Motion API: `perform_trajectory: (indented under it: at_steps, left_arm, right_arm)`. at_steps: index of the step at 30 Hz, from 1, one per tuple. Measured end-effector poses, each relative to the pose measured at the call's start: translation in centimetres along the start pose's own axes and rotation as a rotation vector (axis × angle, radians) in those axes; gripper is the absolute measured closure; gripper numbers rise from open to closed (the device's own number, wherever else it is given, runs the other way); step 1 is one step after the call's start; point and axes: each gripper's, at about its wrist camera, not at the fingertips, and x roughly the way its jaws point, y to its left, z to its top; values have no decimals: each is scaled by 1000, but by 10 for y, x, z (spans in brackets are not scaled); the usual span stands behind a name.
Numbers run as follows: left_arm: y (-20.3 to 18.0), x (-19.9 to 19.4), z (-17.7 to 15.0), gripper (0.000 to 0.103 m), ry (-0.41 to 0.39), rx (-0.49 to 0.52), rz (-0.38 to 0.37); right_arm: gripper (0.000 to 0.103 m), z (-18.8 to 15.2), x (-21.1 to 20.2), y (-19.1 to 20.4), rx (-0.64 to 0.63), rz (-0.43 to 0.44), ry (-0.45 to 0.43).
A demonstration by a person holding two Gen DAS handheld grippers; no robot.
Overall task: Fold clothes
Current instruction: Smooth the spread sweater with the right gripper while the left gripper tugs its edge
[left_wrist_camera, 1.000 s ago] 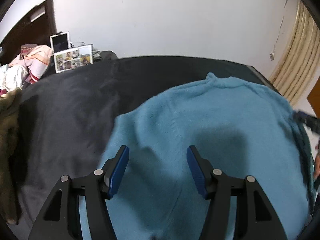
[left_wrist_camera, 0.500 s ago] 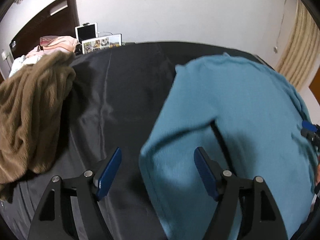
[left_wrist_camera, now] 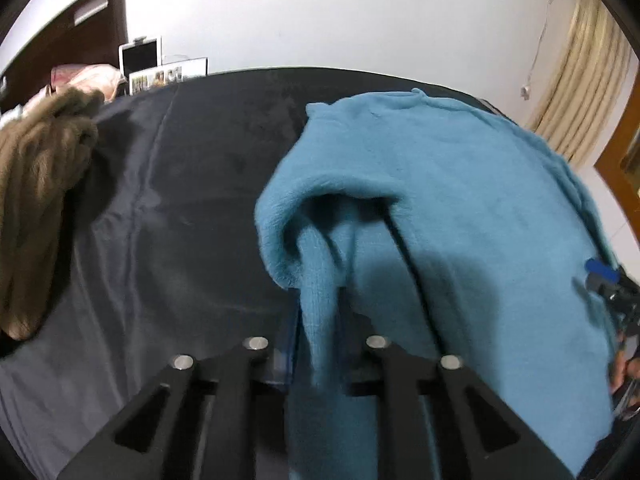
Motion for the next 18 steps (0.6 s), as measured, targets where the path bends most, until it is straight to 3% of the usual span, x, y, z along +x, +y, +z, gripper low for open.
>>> perform_trajectory:
  at_steps: [6, 9, 14, 18]
  left_arm:
    - [18, -12, 4, 88, -60, -3, 280]
    - [46, -20, 11, 88, -83, -58, 323]
    - [72, -41, 32, 88, -145, -105, 384]
    - [97, -48, 45, 84, -141, -158, 440]
  right_arm:
    - [16, -9, 1, -6, 80, 42, 21]
    - [12, -15, -1, 1, 115, 66, 18]
    - [9, -21, 0, 30, 127, 13, 16]
    - [6, -26, 3, 61, 151, 23, 7]
